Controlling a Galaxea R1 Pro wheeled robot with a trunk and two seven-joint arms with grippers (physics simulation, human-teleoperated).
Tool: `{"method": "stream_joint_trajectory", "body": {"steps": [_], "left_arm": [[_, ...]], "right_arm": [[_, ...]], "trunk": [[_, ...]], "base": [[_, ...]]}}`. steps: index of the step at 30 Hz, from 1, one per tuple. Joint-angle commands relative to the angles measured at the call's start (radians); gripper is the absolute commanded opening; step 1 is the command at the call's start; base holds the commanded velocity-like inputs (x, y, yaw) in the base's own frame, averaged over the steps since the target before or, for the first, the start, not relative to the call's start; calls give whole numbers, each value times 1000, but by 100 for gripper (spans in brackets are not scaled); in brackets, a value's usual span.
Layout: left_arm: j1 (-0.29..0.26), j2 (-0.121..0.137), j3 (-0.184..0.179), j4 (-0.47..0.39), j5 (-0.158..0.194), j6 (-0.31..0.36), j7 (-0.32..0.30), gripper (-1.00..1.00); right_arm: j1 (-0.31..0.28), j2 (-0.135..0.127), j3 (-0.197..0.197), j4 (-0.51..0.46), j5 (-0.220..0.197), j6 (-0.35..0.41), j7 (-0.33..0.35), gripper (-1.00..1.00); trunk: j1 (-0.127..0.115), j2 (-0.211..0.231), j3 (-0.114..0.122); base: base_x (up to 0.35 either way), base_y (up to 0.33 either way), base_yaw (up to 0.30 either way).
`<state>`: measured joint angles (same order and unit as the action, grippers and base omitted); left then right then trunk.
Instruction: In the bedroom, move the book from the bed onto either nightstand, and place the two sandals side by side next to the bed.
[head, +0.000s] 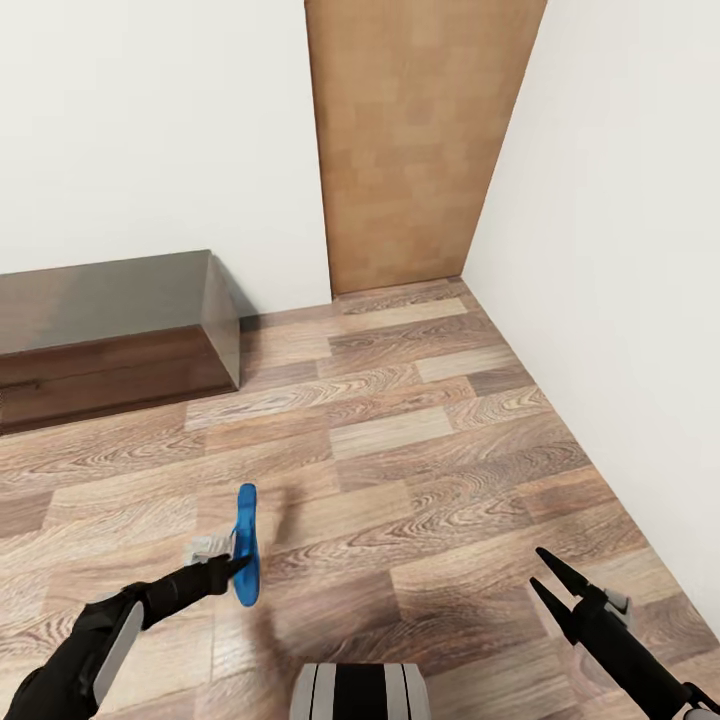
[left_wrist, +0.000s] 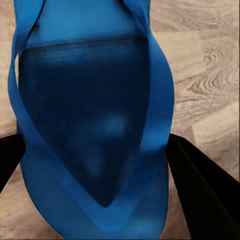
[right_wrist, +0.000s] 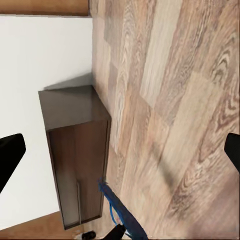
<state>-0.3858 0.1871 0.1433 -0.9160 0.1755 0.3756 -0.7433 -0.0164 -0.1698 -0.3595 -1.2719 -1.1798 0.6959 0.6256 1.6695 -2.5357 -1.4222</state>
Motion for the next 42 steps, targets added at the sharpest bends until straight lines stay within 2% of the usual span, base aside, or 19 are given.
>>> {"method": "stream_joint_trajectory", "body": {"steps": [1,3,4,6,7,9,10,11,13,15,21,35,38,41,42], "left_arm": [[15,15,13,35,13,6,-63,-100],[38,30,43,109,11,2,-146,-100],[44,34,64,131,10,-1,-167,-100],[50,38,99,153,8,-3,-191,-100],[52,38,110,159,6,-3,-195,-100],[53,38,121,165,4,-4,-200,-100],[54,38,124,167,3,-4,-201,-100],[54,38,126,168,3,-4,-202,-100],[54,38,128,170,3,-4,-204,-100],[54,38,129,170,3,-4,-204,-100],[54,38,129,171,2,-4,-204,-100],[54,35,128,175,2,-4,-203,-100],[54,35,128,175,2,-4,-203,-100],[54,35,128,176,2,-4,-203,-100],[54,35,128,176,2,-4,-203,-100]], "right_arm": [[0,0,-1,0,28,7,0,100],[0,1,-1,0,121,8,0,100],[0,1,-1,0,185,7,-1,100],[0,2,-1,-1,312,7,-2,100],[0,2,-1,-1,392,7,-2,100],[0,1,-1,-1,536,8,-5,100],[0,1,-1,-1,596,10,-7,100],[0,1,-1,-1,640,11,-7,100],[0,2,-1,7,691,9,-7,100],[0,3,-12,26,710,6,-5,100],[0,4,-77,33,718,-1,2,100],[0,4,-85,35,730,-21,5,100],[0,5,-83,36,731,-91,6,100],[0,6,-80,37,732,-213,6,100],[0,6,-80,37,732,-219,5,100]], "trunk": [[-1,0,3],[-2,1,11],[-2,1,15],[-3,1,23],[-3,1,27],[-4,2,34],[-5,2,38],[-5,2,42],[-6,3,50],[-7,3,58],[-10,5,81],[-16,8,135],[-17,9,147],[-19,9,158],[-19,10,162]], "base": [[0,0,0],[0,0,0],[0,0,0],[0,0,0],[0,0,0],[0,0,0],[0,0,0],[0,0,0],[0,0,0],[0,0,0],[0,0,0],[0,0,0],[0,0,0],[0,0,0],[0,0,0]]}}
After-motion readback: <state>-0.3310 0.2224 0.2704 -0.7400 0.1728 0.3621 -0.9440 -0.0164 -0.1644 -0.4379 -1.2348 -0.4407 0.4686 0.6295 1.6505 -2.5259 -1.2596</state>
